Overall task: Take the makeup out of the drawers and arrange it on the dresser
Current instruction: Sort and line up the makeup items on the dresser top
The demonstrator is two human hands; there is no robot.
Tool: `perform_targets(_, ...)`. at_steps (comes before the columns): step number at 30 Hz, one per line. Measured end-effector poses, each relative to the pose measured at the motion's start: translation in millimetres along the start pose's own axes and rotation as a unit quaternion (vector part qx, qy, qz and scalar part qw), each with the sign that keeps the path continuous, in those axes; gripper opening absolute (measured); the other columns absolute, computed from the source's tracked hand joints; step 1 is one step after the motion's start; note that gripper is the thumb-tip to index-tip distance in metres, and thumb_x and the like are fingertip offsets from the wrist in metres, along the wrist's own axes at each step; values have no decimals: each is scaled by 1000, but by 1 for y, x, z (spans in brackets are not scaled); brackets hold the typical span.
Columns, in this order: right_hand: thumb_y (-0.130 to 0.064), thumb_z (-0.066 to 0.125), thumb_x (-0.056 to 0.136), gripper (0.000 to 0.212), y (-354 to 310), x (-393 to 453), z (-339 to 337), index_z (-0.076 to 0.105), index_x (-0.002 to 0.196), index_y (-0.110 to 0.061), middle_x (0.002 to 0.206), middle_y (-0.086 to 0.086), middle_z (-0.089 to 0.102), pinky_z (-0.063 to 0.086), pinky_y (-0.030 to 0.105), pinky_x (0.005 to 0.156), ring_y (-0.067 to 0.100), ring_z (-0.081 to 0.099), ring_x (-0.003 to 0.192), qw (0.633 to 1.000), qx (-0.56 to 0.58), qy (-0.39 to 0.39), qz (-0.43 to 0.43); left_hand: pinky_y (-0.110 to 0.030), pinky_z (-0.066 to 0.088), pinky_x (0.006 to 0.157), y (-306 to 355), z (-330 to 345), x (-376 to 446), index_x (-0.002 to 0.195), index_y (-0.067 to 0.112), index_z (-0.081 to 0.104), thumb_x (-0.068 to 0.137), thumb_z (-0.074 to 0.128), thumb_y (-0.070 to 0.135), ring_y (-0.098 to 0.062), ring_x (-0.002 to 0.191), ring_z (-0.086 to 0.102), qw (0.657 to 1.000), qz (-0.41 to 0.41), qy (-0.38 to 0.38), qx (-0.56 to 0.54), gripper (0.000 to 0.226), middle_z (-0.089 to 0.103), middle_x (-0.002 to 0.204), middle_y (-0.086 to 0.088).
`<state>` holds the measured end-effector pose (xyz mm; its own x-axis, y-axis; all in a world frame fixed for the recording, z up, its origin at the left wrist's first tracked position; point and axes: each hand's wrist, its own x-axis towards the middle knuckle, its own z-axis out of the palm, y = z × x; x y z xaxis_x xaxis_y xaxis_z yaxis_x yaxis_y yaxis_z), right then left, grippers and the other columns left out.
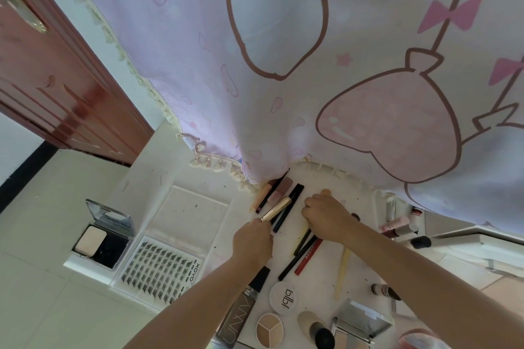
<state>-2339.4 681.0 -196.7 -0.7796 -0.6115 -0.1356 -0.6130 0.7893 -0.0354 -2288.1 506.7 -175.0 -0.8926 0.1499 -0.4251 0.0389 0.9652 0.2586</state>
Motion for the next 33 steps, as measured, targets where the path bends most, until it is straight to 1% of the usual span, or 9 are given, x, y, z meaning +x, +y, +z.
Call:
perform_targets(5,-13,93,22,38,-6,17,-10,65,46,-23,48,-10,54,11,12,43,6,52,45,1000,15,-9,4,-23,43,79,-3,-3,1,121,12,52,98,37,23,-19,105,56,1000,-7,10,-11,29,56,117,-5)
perform_targets(8,-15,92,26,35,-17,25,-5,65,48,-23,51,-9,55,25,11,41,7,54,49,999,-1,-13,-51,-23,43,80,-7,-6,1,122,12,51,98,39,24,-19,105,56,1000,-17,14,-15,30,55,117,-5)
perform_targets(13,-13,91,27,35,-26,25,-7,61,45,-19,49,-6,52,17,15,48,9,51,45,996,-6,5,-84,-24,44,82,-12,-9,2,123,13,50,98,38,25,-19,106,56,999,-32,14,-18,30,55,119,-4)
perform_targets(18,-7,88,26,37,-24,17,-13,55,41,-15,50,-5,55,28,13,39,9,43,61,994,-18,33,-104,-24,45,83,-13,-11,3,123,12,51,97,39,24,-19,105,57,999,-30,-4,-33,31,55,119,-4)
perform_targets(23,-9,89,25,38,-20,12,-18,55,39,-16,50,-5,54,30,14,37,9,41,60,994,-33,-2,-101,-27,45,87,-11,-18,2,121,10,52,97,38,23,-22,107,56,999,-28,-19,-39,31,54,121,-7)
perform_targets(26,-11,90,24,38,-19,9,-13,56,39,-17,50,-5,55,24,14,37,9,50,47,996,-29,-17,-88,-28,45,87,-11,-19,0,121,10,53,97,37,22,-23,109,56,999,-25,-21,-37,31,53,122,-8)
perform_targets(30,-5,71,54,13,-21,5,-27,64,52,-16,58,-4,57,13,14,43,10,49,60,994,55,84,-39,-25,43,88,-15,-23,-5,126,13,50,97,39,22,-21,111,54,998,-16,2,-64,32,53,123,-6)
perform_targets(32,-2,61,75,8,-22,0,-36,67,75,-7,71,3,57,34,20,52,16,54,70,962,214,153,78,-21,40,88,-16,-28,-10,127,15,49,95,43,23,-19,113,52,995,5,29,-95,33,53,124,-4)
perform_targets(33,-1,59,80,6,-21,-4,-47,64,81,-3,74,3,56,39,20,58,14,55,71,925,318,144,153,-19,38,88,-15,-32,-11,128,15,49,94,46,23,-18,114,51,991,25,47,-120,35,52,125,-3)
